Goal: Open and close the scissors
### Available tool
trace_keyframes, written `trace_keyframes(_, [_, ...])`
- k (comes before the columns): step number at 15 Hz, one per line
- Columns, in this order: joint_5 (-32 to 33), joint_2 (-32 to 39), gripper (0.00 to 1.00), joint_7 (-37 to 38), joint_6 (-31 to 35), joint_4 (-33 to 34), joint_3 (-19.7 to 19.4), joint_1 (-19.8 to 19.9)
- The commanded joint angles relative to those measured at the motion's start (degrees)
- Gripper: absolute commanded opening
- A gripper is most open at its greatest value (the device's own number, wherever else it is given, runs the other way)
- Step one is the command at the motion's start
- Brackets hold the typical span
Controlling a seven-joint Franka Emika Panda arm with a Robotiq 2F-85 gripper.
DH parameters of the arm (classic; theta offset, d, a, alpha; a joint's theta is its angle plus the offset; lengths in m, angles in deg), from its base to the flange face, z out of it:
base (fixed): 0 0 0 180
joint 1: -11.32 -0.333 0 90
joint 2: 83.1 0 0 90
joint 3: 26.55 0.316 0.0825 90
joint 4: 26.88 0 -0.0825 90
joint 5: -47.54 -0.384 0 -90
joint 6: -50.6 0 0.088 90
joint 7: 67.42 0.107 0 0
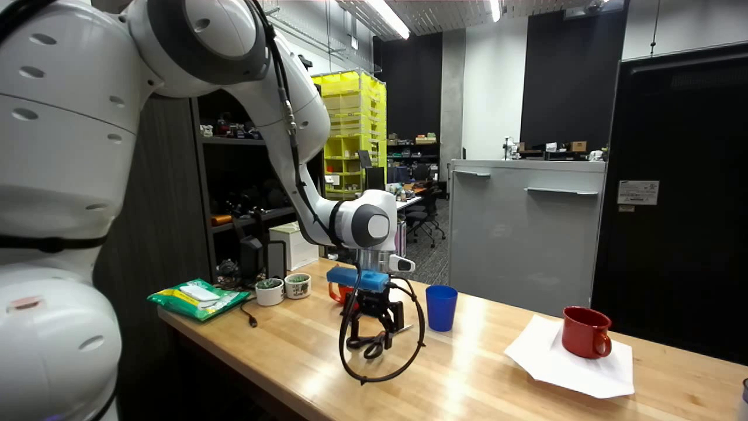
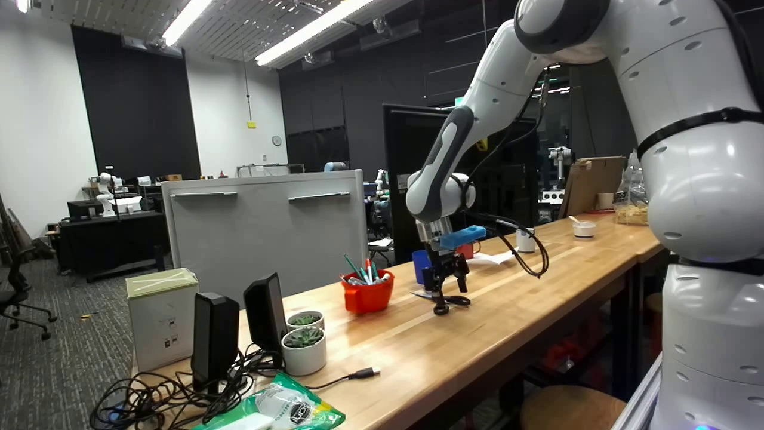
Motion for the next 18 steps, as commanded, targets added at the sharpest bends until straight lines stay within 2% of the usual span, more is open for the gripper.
trace_keyframes(1, [-0.1, -1.4, 1.0, -0.5, 0.0, -0.8, 0.0, -0.2])
trace_keyframes(2, [0.0, -1.4, 0.84, -0.4, 0.1, -0.8, 0.0, -0.3])
trace_keyframes(6, [0.2, -1.4, 0.7, -0.3, 0.0, -0.9, 0.0, -0.5])
trace_keyframes(7, [0.2, -1.4, 0.73, -0.4, 0.0, -0.9, 0.0, -0.5])
trace_keyframes(12, [0.9, -2.1, 0.75, 0.0, 0.4, -1.4, -0.1, -0.8])
trace_keyframes(18, [0.5, -2.7, 0.68, 0.2, 0.7, -1.9, 0.5, -1.3])
